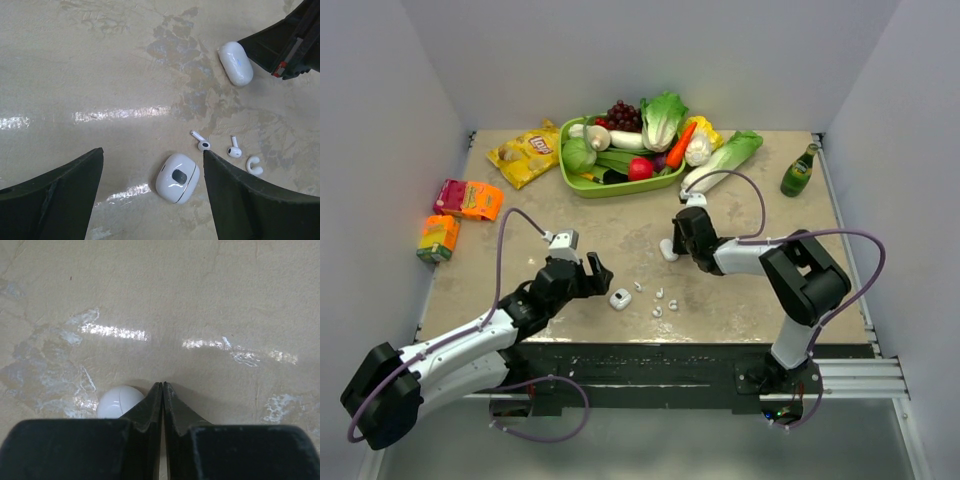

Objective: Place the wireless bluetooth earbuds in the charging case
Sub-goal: Pick up the charging case at the center of the board.

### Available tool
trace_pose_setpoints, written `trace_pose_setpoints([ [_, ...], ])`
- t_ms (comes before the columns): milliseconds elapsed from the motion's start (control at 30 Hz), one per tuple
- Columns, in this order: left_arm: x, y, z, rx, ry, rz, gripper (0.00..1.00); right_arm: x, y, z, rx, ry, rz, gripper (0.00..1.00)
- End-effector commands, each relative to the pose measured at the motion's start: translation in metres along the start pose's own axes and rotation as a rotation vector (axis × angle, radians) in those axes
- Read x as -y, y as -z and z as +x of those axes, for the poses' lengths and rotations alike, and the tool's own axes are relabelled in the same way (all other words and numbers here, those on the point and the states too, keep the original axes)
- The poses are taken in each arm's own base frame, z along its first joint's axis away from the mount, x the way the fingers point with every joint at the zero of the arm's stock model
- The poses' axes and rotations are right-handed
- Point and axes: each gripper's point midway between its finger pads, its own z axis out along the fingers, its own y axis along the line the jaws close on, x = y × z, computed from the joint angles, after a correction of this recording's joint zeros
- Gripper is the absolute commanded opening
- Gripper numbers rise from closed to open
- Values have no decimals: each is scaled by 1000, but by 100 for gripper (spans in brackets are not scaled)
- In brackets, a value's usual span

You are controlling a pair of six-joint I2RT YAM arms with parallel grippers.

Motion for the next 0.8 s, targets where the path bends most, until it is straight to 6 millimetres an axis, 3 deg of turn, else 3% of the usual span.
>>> trace_pose_setpoints([
  [0,6,1,-4,24,-6,35,85,-16,-7,-1,-13,49,-86,8],
  [167,5,1,-2,21,-11,35,85,-30,-9,2,-32,84,-167,10],
  [300,5,1,-3,20,-10,33,85,-23,-8,2,-35,62,-124,11],
  [333,5,1,-3,22,-11,32,85,-21,1,-13,15,43,-107,11],
  [400,5,2,-5,27,-9,30,85,-15,14,-24,58,8,-83,16],
  [433,6,2,-6,29,-10,31,85,-14,28,-45,119,-17,-68,18],
  [533,9,1,-11,38,-11,29,90,-9,53,-65,165,-57,-49,34],
  [567,9,0,-13,38,-16,29,92,-11,71,-84,217,-73,-58,41],
  [633,15,-4,-17,39,-38,38,100,-11,87,-88,212,-77,-75,48],
  [667,21,-6,-21,50,-47,57,100,-15,102,-97,236,-85,-109,50],
  [767,35,-16,-25,32,-97,65,100,-16,130,-98,243,-99,-153,58],
])
